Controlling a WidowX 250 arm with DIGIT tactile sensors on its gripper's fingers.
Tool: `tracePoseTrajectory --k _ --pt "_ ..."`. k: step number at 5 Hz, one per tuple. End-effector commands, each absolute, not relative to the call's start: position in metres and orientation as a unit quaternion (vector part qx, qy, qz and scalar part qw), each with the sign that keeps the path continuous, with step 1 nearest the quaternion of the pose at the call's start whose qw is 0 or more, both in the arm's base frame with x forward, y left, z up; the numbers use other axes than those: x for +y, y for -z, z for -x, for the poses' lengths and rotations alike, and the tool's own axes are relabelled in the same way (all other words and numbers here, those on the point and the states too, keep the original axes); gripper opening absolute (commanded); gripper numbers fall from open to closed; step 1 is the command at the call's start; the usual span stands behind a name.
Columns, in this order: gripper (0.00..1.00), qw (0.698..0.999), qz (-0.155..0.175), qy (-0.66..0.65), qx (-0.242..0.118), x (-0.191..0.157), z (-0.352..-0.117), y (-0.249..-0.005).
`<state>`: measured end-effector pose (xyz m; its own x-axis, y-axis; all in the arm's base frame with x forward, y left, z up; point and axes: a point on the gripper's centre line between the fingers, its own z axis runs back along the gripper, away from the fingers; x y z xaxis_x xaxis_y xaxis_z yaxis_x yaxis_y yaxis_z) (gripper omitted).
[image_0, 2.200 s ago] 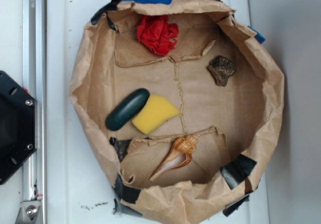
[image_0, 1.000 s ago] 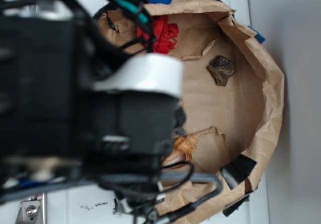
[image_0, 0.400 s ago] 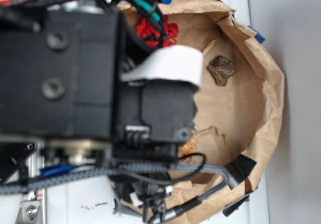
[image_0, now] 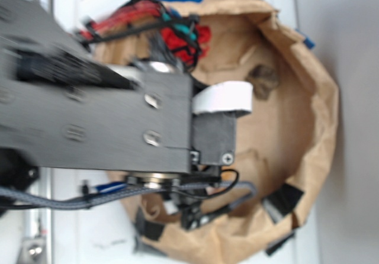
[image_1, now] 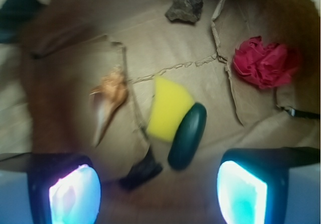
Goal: Grab the shell.
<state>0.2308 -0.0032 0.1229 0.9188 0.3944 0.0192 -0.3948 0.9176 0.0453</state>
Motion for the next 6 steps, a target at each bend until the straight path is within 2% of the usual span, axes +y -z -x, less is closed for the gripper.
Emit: tracePoseTrajectory --k 1,2,3,4,6 --pt "1.0 0.976 -0.005 -0.205 -0.076 0.0 -0.239 -0.105" --pt "1.0 0.97 -0.026 -0.229 -0.074 -0.009 -0.241 -0.098" --pt "1.0 0.969 -0.024 -0.24 -0.056 -0.011 -0.246 -0.1" --pt "1.0 0.965 -0.002 -0.258 -0.049 -0.018 -0.245 -0.104" --pt "1.0 0.954 0.061 -0.285 -0.068 -0.03 -0.238 -0.107"
